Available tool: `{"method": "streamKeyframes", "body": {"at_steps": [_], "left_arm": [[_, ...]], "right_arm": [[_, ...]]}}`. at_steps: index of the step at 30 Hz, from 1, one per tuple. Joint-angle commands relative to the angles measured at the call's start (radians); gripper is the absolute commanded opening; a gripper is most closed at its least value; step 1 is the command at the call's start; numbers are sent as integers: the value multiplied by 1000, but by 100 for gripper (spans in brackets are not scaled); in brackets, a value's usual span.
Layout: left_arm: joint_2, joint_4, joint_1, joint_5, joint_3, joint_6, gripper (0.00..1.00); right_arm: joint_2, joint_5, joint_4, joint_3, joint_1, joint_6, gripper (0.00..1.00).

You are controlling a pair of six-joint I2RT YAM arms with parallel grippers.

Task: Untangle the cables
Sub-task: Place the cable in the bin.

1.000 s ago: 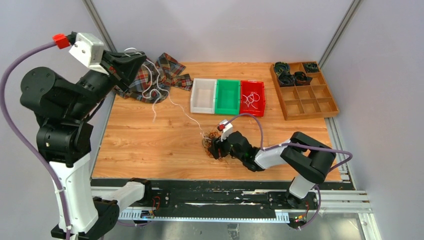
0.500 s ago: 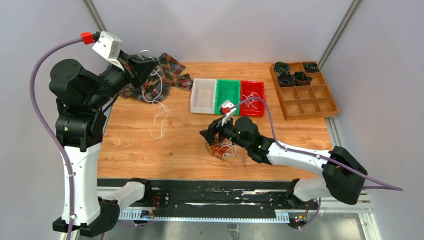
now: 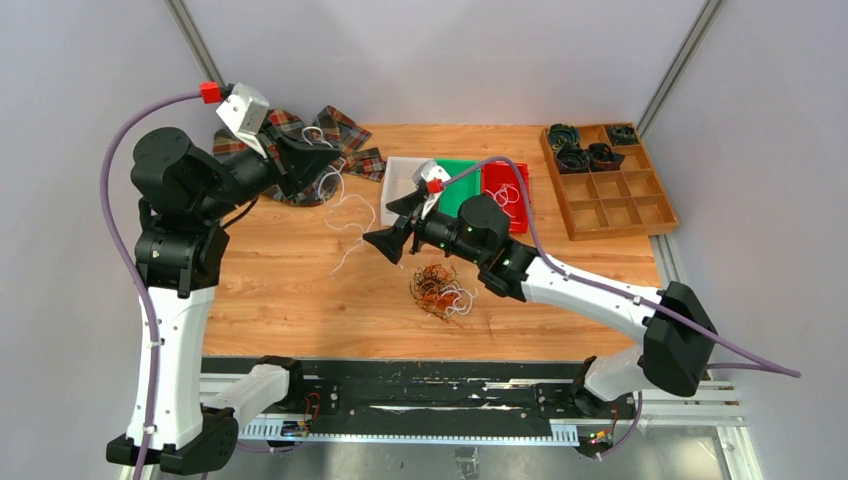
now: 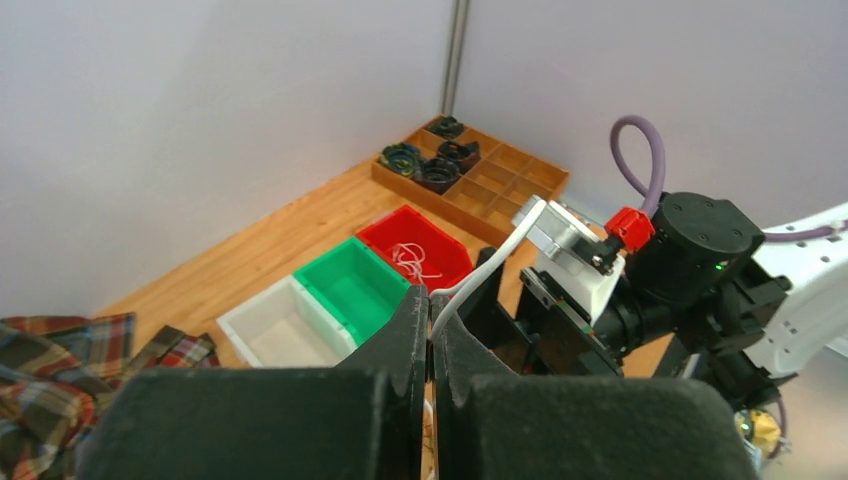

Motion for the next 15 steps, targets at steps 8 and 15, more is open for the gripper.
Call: {"method": "streamKeyframes", "body": {"at_steps": [8,15], "left_arm": [[-22,90,2,117,-65,-64,1],[-26,78,-8,151,-80,-61,1]], "right_arm": [[96,-91,108,114,28,-118,82],[119,-165,114,148,11,-116,83]]}}
